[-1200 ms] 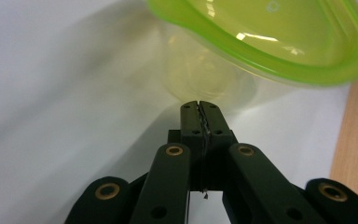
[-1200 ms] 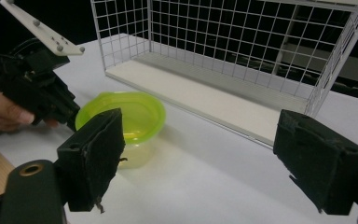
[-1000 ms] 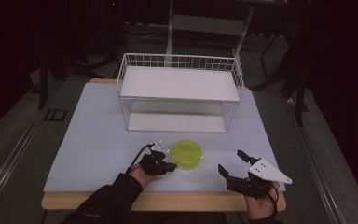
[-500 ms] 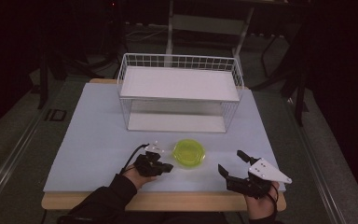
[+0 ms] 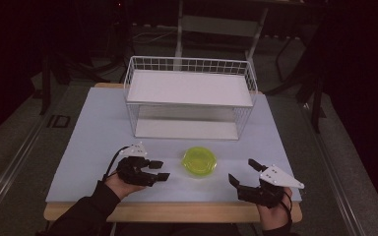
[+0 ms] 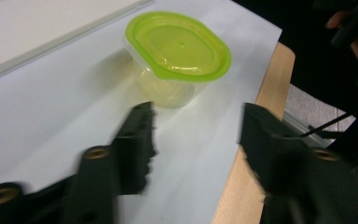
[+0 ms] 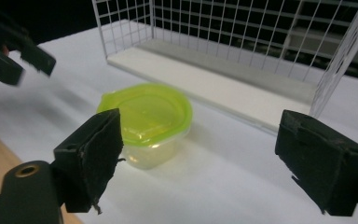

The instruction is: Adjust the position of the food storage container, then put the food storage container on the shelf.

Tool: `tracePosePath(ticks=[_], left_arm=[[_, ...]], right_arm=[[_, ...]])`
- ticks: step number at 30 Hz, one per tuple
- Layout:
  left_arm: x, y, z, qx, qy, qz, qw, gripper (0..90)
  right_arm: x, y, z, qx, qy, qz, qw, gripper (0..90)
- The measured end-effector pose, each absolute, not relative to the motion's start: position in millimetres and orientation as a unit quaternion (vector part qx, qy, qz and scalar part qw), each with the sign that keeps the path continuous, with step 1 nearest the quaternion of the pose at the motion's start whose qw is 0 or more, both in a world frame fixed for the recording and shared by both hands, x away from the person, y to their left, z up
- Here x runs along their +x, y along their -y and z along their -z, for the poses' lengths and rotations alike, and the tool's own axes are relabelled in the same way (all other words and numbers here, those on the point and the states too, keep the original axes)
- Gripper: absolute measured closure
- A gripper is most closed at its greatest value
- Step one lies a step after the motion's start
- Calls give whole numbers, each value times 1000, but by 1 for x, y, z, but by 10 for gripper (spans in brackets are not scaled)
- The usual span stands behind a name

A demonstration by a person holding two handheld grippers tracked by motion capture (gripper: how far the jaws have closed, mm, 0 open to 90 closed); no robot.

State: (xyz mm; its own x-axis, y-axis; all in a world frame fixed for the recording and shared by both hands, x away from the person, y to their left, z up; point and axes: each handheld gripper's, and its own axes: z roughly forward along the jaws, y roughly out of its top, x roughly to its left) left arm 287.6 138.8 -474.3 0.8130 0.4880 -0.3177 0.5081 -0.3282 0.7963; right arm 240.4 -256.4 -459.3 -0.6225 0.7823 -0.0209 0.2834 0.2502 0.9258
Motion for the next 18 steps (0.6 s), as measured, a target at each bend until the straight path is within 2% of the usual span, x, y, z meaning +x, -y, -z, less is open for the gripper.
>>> tracePosePath(ticks=[5, 9, 12, 18], left_arm=[[282, -143, 470, 800, -304, 17, 516, 172], [278, -143, 465, 789, -294, 11, 539, 121], [277, -140, 462, 778, -284, 8, 560, 22], [281, -137, 455, 780, -262, -6, 569, 40]], right_arm=[[243, 255, 460, 351, -763, -489, 233, 121], [244, 253, 459, 347, -774, -480, 223, 123], [243, 252, 456, 353, -779, -476, 205, 129], [244, 248, 441, 347, -789, -478, 169, 123]])
